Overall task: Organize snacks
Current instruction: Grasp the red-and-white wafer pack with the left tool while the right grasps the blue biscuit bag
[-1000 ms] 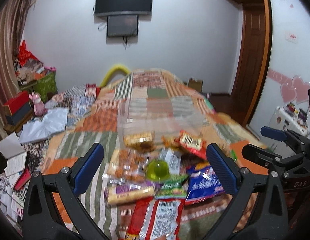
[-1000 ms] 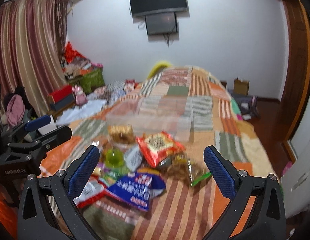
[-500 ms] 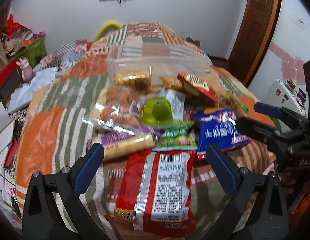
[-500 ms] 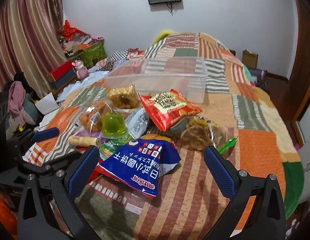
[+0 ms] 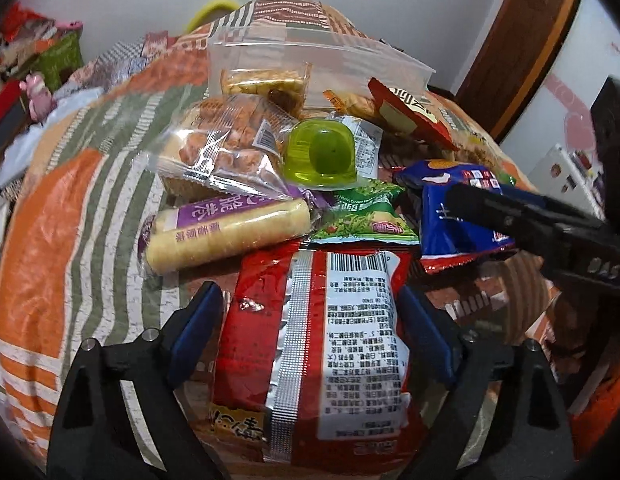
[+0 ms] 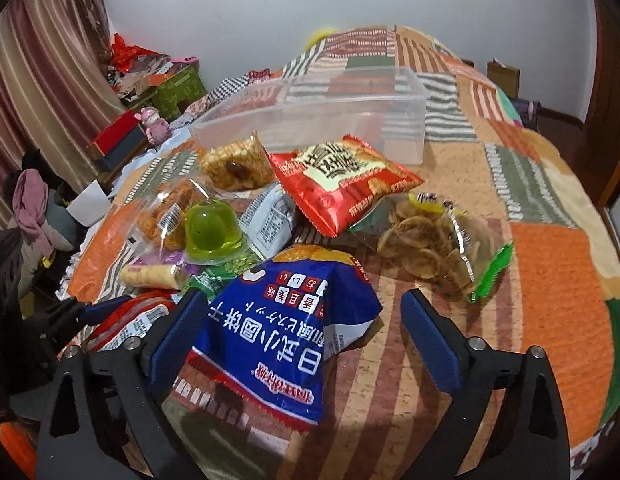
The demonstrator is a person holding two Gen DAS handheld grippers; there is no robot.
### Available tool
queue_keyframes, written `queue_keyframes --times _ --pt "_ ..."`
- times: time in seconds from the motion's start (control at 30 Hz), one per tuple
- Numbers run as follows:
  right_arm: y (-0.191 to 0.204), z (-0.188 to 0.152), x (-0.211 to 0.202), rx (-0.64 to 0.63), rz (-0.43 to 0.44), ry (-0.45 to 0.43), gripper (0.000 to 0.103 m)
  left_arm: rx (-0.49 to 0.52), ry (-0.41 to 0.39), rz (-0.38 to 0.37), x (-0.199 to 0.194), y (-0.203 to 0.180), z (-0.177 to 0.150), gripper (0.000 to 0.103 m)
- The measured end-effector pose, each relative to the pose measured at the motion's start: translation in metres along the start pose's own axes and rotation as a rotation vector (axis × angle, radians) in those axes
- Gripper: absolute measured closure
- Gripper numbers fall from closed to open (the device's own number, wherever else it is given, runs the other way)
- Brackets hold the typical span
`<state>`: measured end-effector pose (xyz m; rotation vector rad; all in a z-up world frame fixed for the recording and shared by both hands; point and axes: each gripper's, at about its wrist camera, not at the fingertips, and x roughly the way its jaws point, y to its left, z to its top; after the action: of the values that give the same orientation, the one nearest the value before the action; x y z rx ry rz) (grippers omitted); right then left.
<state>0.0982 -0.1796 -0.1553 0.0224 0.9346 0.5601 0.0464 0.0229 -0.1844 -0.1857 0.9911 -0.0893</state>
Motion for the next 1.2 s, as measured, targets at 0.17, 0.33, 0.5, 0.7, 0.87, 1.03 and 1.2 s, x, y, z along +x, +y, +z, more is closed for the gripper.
queue_keyframes --times 0.17,0.33,0.5,0.7,0.87,1.03,1.2 --pt "-0.007 -0.005 0.01 0.036 0.039 0.039 0.029 0.004 -0.008 -0.014 0.0 -0.002 0.0 0.027" --pt "-0.01 -0.008 0.003 0.053 0.075 0.031 0.046 0.008 -0.013 -0.009 -0.006 -0.004 0.001 0.033" --pt "-0.011 -0.009 -0.009 0.049 0.083 0.012 0.055 0.015 -0.034 -0.003 -0.019 -0.006 -0.001 0.035" --pt "-0.003 -0.006 -0.024 0.014 0.087 -0.022 0.062 0.041 -0.127 0.017 -0.049 -0.013 -0.002 0.036" --pt "0.004 0.002 -0.038 -0.015 0.095 -0.064 0.066 0.05 -0.205 0.025 -0.069 -0.017 0.011 0.036" --pt "0.01 0.012 -0.044 -0.05 0.092 -0.104 0.067 0.038 -0.267 0.025 -0.08 -0.015 0.029 0.036" --pt "0.012 0.023 -0.046 -0.068 0.098 -0.125 0.068 0.024 -0.327 0.025 -0.087 -0.012 0.053 0.036"
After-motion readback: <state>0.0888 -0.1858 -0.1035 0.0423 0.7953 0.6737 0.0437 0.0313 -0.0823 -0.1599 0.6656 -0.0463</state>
